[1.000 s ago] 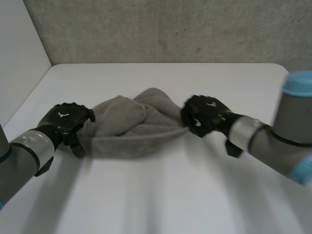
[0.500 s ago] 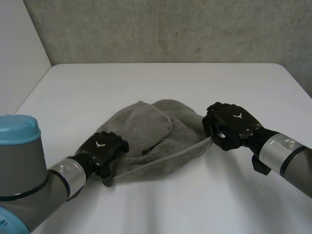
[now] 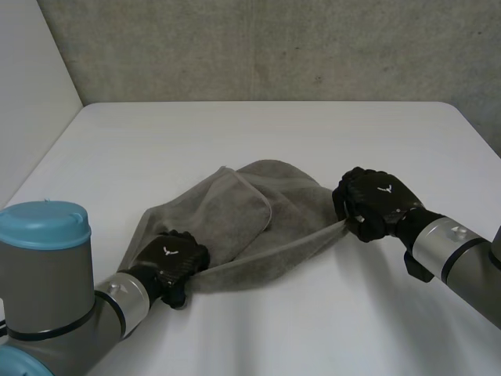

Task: Fold the towel.

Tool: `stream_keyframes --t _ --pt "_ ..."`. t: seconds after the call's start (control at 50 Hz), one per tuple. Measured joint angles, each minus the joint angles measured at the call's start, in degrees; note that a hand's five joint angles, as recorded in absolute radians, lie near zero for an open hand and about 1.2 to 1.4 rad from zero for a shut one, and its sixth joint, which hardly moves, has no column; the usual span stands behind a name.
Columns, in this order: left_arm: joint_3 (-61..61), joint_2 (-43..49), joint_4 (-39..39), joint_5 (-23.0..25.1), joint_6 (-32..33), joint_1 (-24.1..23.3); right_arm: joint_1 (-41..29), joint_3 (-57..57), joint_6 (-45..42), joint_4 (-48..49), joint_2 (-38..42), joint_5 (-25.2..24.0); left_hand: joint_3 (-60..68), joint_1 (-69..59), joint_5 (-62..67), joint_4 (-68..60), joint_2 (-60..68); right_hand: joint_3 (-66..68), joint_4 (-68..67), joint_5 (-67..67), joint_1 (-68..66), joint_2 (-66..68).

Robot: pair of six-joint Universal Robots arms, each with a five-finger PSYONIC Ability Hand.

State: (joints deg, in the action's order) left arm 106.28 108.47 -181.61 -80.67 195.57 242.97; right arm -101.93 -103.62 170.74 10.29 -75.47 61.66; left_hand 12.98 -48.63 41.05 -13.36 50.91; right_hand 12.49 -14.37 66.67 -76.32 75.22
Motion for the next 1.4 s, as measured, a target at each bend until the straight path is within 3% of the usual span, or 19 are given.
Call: stream_keyframes --t 0.4,0.78,0.82,0.92,1.0,1.22,1.4 --pt "1.5 -4.3 0.3 -5.6 -0.3 -1.2 -0.6 -1.0 0.0 0.8 0.0 2.2 0.0 -2.7 0.7 0.0 0.9 0.0 0.0 0.0 0.0 0.0" --pt "1.4 0.3 -0.1 -5.6 -0.4 -2.2 -0.6 -1.2 0.0 0.8 0.1 2.2 0.0 -7.8 5.8 0.0 5.7 0.0 0.0 0.0 0.0 0.0" --pt "1.1 1.4 -0.4 -5.7 -0.3 -2.2 -0.6 -1.2 0.0 0.7 0.2 2.2 0.0 -9.1 7.1 0.0 7.1 0.0 0.0 0.0 0.0 0.0" --pt "-0.2 4.0 -1.3 -6.0 -0.2 -2.0 -0.6 -0.8 0.0 0.4 0.9 2.1 0.0 -24.7 24.7 0.0 24.6 0.0 0.0 0.0 0.0 0.0" --pt "-2.1 5.3 -1.8 -6.3 -0.1 -1.5 -0.6 0.1 -0.3 -0.2 1.5 1.9 0.0 -25.4 25.4 0.0 24.8 0.0 0.0 0.0 0.0 0.3" --pt "-17.0 5.7 -0.6 -6.5 0.5 1.0 -0.8 12.3 -2.2 -6.9 3.1 -0.6 0.0 -25.6 25.5 0.0 24.8 0.0 0.0 0.0 -0.1 0.3" --pt "-44.0 11.8 1.1 -6.7 0.6 2.8 -2.9 39.7 -3.1 -8.2 11.6 -0.6 0.0 -25.6 25.5 0.0 25.0 0.0 0.0 0.0 -0.3 0.3"
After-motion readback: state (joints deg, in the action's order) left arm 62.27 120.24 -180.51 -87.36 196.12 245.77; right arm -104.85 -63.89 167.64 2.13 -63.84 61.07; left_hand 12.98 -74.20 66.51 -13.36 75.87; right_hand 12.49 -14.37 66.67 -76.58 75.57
